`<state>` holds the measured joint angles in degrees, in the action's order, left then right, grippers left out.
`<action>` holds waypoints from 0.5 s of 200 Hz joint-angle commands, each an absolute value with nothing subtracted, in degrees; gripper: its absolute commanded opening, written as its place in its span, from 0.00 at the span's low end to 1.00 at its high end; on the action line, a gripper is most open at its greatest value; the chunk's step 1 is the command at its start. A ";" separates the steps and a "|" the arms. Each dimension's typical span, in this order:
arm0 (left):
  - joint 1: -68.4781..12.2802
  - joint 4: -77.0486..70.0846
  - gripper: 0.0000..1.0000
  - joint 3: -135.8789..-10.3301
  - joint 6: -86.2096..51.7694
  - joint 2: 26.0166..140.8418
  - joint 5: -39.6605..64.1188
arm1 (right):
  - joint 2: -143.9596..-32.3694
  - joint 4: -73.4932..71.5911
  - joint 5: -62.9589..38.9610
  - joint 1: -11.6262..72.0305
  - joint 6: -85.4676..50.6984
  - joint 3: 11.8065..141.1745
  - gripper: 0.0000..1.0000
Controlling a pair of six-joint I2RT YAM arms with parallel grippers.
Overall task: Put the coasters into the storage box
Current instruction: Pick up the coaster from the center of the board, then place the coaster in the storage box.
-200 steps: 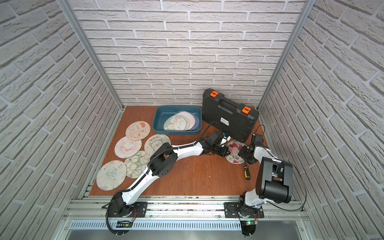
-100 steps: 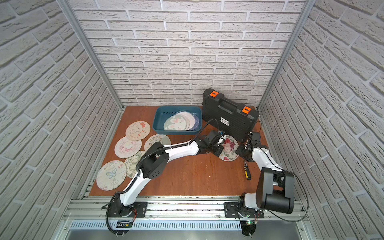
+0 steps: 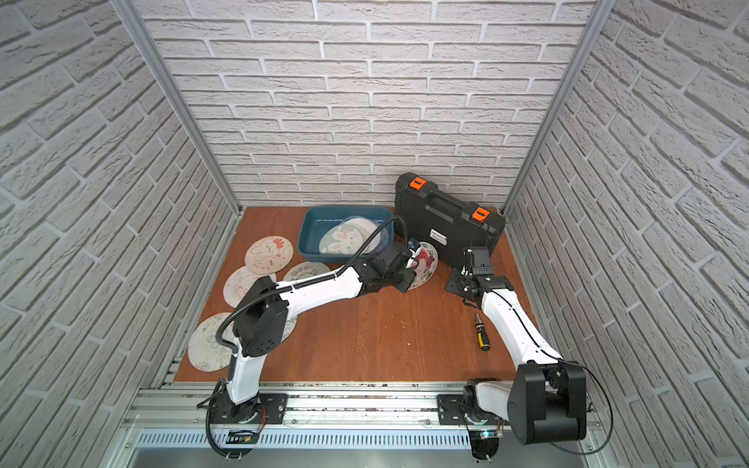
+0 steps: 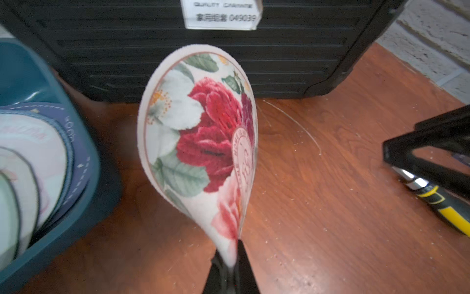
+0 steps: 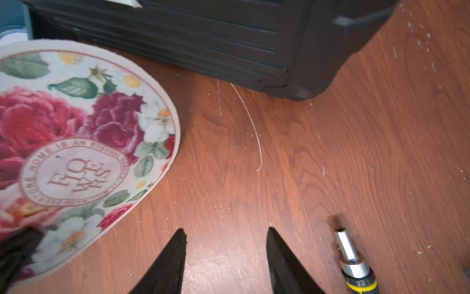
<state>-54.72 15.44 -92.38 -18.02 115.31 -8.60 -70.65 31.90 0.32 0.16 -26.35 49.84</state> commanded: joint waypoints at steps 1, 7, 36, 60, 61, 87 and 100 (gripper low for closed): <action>-52.41 14.93 0.00 -89.32 -18.25 109.40 -11.78 | -69.43 32.76 2.59 2.26 -26.81 51.19 0.52; -51.89 14.53 0.00 -88.25 -18.21 108.25 -11.91 | -69.47 32.80 2.78 2.96 -26.89 51.43 0.52; -47.98 12.62 0.00 -84.49 -18.13 103.69 -11.60 | -71.00 32.01 2.78 6.71 -26.89 52.91 0.52; -43.90 12.15 0.00 -83.98 -17.89 101.63 -11.00 | -73.68 31.49 4.03 10.40 -26.63 54.85 0.52; -43.66 12.09 0.00 -83.96 -17.87 101.53 -10.90 | -73.80 31.48 4.17 10.52 -26.63 54.93 0.52; -39.36 10.57 0.00 -84.66 -17.49 100.38 -7.98 | -76.45 30.38 5.45 13.71 -26.81 56.24 0.52; -37.53 10.10 0.00 -85.39 -17.67 100.35 -7.21 | -78.09 30.07 5.42 14.90 -26.78 56.91 0.52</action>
<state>-40.51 14.22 -84.66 -18.00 102.48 -9.43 -76.14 31.90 3.73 12.91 -26.39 55.33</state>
